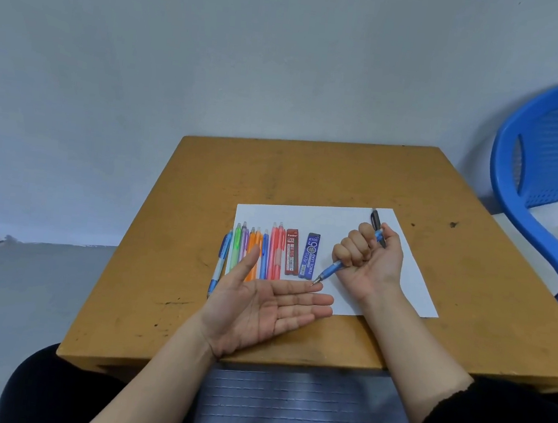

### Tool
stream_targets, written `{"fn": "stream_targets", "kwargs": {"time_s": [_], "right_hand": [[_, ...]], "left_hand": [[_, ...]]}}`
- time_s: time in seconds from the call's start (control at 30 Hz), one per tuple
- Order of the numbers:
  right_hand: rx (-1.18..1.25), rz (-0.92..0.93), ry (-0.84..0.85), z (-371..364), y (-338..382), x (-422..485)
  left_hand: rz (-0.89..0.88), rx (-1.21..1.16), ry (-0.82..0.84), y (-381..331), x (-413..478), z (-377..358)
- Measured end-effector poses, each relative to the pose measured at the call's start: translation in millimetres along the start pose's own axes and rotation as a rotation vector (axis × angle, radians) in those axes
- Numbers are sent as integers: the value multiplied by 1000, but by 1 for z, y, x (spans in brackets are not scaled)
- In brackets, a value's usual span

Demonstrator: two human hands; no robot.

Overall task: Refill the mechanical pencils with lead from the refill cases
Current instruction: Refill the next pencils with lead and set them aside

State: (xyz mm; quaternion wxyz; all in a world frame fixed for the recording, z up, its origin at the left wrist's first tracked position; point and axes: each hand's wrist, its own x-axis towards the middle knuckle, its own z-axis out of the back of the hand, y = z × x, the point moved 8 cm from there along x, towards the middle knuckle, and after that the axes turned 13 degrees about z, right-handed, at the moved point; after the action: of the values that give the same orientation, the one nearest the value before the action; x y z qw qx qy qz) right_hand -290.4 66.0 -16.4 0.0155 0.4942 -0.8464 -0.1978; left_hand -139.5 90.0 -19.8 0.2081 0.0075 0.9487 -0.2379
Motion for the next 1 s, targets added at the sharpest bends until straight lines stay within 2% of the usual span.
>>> {"fn": "stream_targets", "kwargs": {"time_s": [0.3, 0.5, 0.67, 0.77, 0.87, 0.93, 1.0], "right_hand": [[-28, -4, 56, -4, 0, 3], [-79, 11, 115, -9, 2, 5], [-130, -35, 86, -10, 0, 4], [-183, -39, 77, -19, 7, 0], [-377, -12, 123, -32, 16, -5], [-524, -16, 136, -38, 19, -6], [-739, 1, 138, -42, 22, -6]], "left_hand": [[-26, 16, 11, -1, -5, -7], [-84, -19, -100, 0, -10, -2], [-137, 46, -197, -2, -17, -4], [-256, 137, -259, -18, -28, -7], [-454, 219, -321, -46, -48, -9], [-589, 356, -459, -65, -63, -4], [-656, 568, -685, -81, -74, 2]]}}
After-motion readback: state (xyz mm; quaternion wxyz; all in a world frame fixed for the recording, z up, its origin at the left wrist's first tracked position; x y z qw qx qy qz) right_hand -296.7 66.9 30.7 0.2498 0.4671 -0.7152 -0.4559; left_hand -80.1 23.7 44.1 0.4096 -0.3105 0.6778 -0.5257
